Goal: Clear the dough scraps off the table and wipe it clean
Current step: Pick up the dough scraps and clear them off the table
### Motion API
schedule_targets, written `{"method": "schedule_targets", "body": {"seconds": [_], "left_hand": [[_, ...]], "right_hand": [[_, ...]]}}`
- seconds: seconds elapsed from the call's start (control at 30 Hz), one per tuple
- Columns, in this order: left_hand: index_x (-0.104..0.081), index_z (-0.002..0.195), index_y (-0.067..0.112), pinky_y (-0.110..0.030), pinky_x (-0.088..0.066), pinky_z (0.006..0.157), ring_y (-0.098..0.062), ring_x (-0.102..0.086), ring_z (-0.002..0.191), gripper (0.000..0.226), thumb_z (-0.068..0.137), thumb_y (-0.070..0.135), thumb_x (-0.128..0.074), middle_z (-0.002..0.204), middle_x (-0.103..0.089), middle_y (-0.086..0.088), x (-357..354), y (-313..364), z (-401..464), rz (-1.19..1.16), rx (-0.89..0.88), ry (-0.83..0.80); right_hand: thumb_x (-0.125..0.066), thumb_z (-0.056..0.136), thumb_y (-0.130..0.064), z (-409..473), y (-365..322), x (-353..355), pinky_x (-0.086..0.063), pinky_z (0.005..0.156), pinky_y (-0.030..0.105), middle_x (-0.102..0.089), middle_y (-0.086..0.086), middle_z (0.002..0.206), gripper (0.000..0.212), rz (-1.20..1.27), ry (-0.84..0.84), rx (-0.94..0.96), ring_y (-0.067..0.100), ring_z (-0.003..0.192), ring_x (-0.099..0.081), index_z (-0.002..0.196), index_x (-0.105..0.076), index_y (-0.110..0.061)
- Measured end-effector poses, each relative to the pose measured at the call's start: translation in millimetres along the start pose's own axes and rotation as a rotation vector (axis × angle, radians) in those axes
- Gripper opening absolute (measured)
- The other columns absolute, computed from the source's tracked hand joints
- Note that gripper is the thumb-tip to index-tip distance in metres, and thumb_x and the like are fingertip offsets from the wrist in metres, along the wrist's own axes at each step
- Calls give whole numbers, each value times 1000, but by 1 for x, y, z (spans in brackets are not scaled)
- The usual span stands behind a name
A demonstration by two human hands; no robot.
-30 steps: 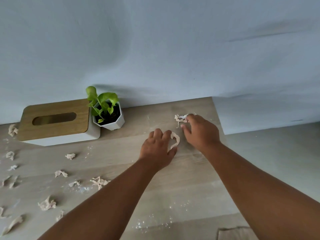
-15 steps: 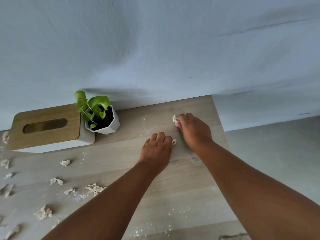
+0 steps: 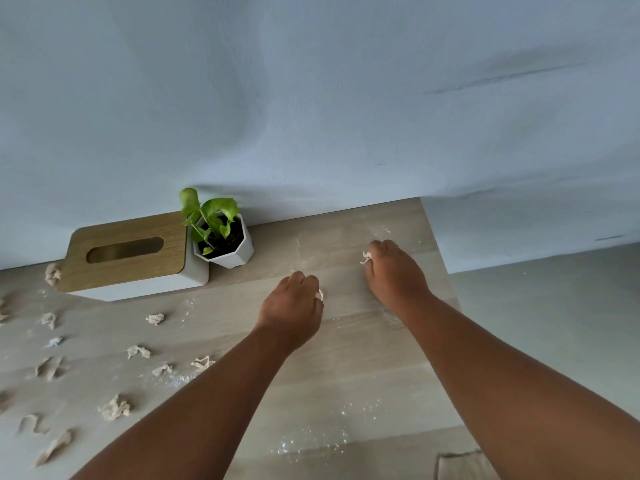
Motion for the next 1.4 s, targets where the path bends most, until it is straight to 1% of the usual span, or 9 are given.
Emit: {"method": "schedule_targets", "body": {"seconds": [0.2,0.43,0.57,0.63,0.83,0.93,1.03,1.23,1.4], "left_hand": [[-48,80,12,-40,-43,67,-28,-51,75,22,99,23,-48,80,-51,-6,26,-35,-33,-81,92,105],[-63,102,13,-31,-41,76,-18,-56,89,17,94,7,-48,97,-62,0,50,-82,-71,-229,175,169],[-64,98,21,-22,-39,68,-5,-56,82,20,95,7,-50,90,-62,9,63,-103,-92,-276,189,200],[-64,97,23,-23,-41,66,-8,-59,79,20,94,8,-50,88,-66,7,69,-113,-102,-299,219,221],[-59,105,24,-37,-52,61,-21,-63,65,22,97,11,-43,70,-67,0,79,-143,-126,-324,301,277],[-57,104,28,-34,-46,56,-18,-58,58,19,101,17,-43,62,-61,1,80,-156,-136,-273,293,303],[-57,104,32,-28,-38,55,-8,-55,55,18,103,20,-44,62,-59,7,78,-165,-142,-252,254,284],[-57,97,33,-27,-38,58,-4,-55,59,10,103,27,-51,65,-59,10,65,-183,-150,-230,223,175],[-62,111,21,-27,-39,65,-5,-57,70,16,105,15,-48,84,-64,5,44,-185,-155,-307,191,91]], "right_hand": [[-51,101,-23,-33,-22,18,-40,57,35,-55,7,81,20,118,92,44,34,70,-56,91,-57,-8],[-42,108,-19,-67,-38,-3,-46,65,39,-59,13,104,21,160,-28,45,31,81,-59,115,-55,-5],[-45,101,-6,-87,-52,-20,-51,74,38,-59,12,114,27,200,-113,27,32,92,-62,126,-56,-7],[-45,100,-5,-96,-58,-25,-51,78,39,-60,13,112,26,236,-130,19,32,94,-62,122,-59,-6],[-45,104,-27,-126,-78,-37,-42,67,35,-55,1,88,17,296,-108,32,22,78,-54,100,-55,-14],[-40,107,-46,-139,-89,-44,-36,62,33,-48,-5,76,34,230,-112,39,19,68,-48,83,-42,-22],[-35,107,-51,-150,-97,-52,-34,60,32,-44,-8,73,38,154,-121,40,19,64,-47,80,-40,-24],[-34,110,-40,-166,-96,-64,-38,64,33,-59,-3,90,26,78,-138,-76,27,81,-63,99,-49,-21],[-41,103,-18,-168,-88,-68,-42,66,31,-63,-3,104,15,29,-186,-148,25,84,-62,112,-51,-25]]}}
Point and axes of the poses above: each hand's wrist, its own z-axis towards the middle knuckle, its own x-axis out of the back of the hand, y = z × x, the point moved 8 cm from there along z, towards the middle knuckle
